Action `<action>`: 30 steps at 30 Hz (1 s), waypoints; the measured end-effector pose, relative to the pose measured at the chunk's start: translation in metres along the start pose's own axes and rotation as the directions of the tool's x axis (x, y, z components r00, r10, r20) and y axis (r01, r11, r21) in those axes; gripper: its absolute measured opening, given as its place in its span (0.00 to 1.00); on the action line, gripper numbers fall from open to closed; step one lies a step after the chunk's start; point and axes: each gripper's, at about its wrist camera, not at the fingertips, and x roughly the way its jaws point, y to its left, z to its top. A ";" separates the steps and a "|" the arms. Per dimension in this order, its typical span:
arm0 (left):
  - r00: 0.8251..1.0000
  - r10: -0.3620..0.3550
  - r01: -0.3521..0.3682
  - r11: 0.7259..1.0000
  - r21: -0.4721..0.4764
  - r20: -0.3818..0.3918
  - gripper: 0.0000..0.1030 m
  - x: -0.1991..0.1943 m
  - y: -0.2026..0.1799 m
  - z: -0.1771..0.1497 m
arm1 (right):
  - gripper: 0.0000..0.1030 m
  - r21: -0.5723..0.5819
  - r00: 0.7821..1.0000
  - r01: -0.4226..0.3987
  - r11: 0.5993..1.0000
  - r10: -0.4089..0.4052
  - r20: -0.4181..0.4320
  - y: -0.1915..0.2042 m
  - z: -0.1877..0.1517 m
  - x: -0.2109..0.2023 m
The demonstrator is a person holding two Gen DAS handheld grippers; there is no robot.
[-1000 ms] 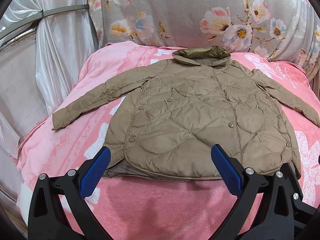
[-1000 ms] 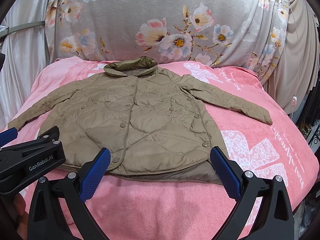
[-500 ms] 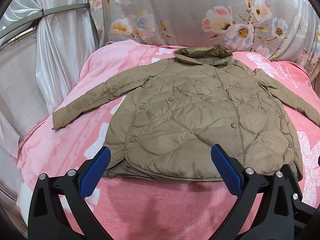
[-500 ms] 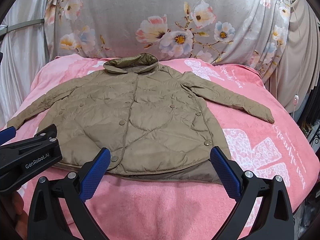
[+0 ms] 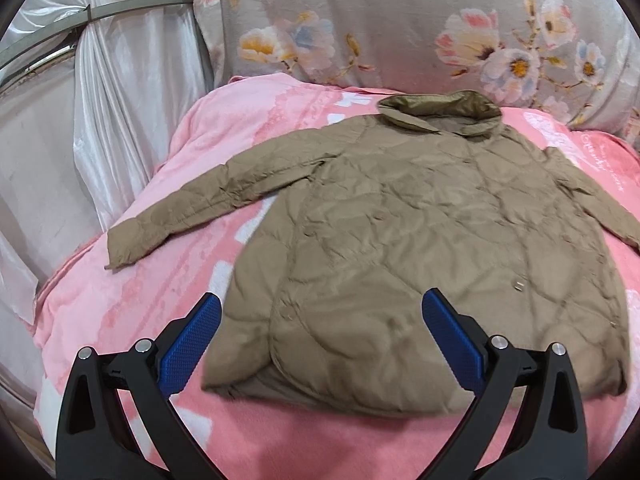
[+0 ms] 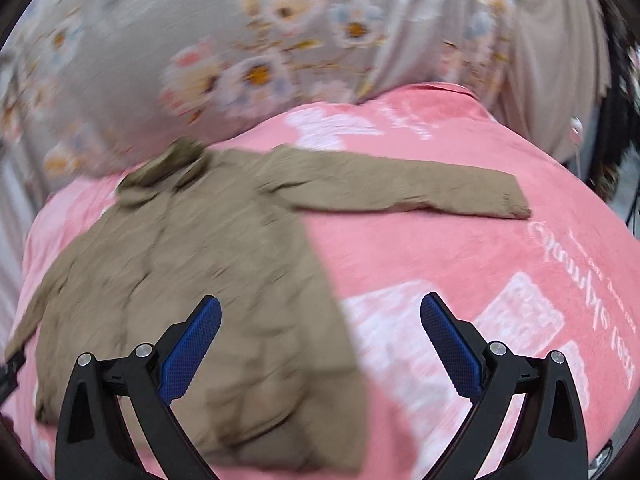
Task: Fold large clothes
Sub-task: 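Grasp the jacket sleeve cuff with the right gripper and lift it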
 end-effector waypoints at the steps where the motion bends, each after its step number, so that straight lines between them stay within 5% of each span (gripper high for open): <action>1: 1.000 0.010 -0.010 1.000 -0.007 -0.006 0.95 0.007 0.003 0.003 | 0.95 0.048 1.000 0.011 0.999 -0.011 0.003 -0.023 0.011 0.012; 9: 0.995 0.097 -0.099 0.988 -0.115 -0.028 0.95 0.052 0.027 0.022 | 0.95 0.351 0.994 0.106 0.931 -0.100 -0.034 -0.155 0.060 0.098; 16: 0.986 0.137 -0.150 0.980 -0.132 -0.099 0.95 0.083 0.038 0.026 | 0.90 0.522 0.990 0.140 0.841 -0.111 -0.088 -0.216 0.064 0.154; 19: 0.982 0.142 -0.159 0.977 -0.139 -0.129 0.95 0.092 0.039 0.027 | 0.62 0.496 0.990 0.137 0.858 -0.131 -0.047 -0.213 0.073 0.160; 21: 0.978 0.142 -0.164 0.977 -0.139 -0.151 0.95 0.097 0.038 0.026 | 0.27 0.498 0.989 0.146 0.855 -0.135 -0.058 -0.212 0.079 0.168; 23: 0.977 0.136 -0.158 0.979 -0.130 -0.164 0.95 0.102 0.036 0.029 | 0.12 0.518 0.991 0.128 0.845 -0.129 -0.036 -0.207 0.090 0.173; 27: 0.974 0.169 -0.187 0.977 -0.108 -0.150 0.95 0.107 0.032 0.033 | 0.09 0.405 0.986 0.090 0.910 -0.140 0.095 -0.154 0.127 0.154; 30: 0.968 0.208 -0.223 0.970 -0.095 -0.143 0.95 0.111 0.033 0.037 | 0.08 0.257 0.981 -0.025 0.966 -0.026 0.192 -0.080 0.155 0.133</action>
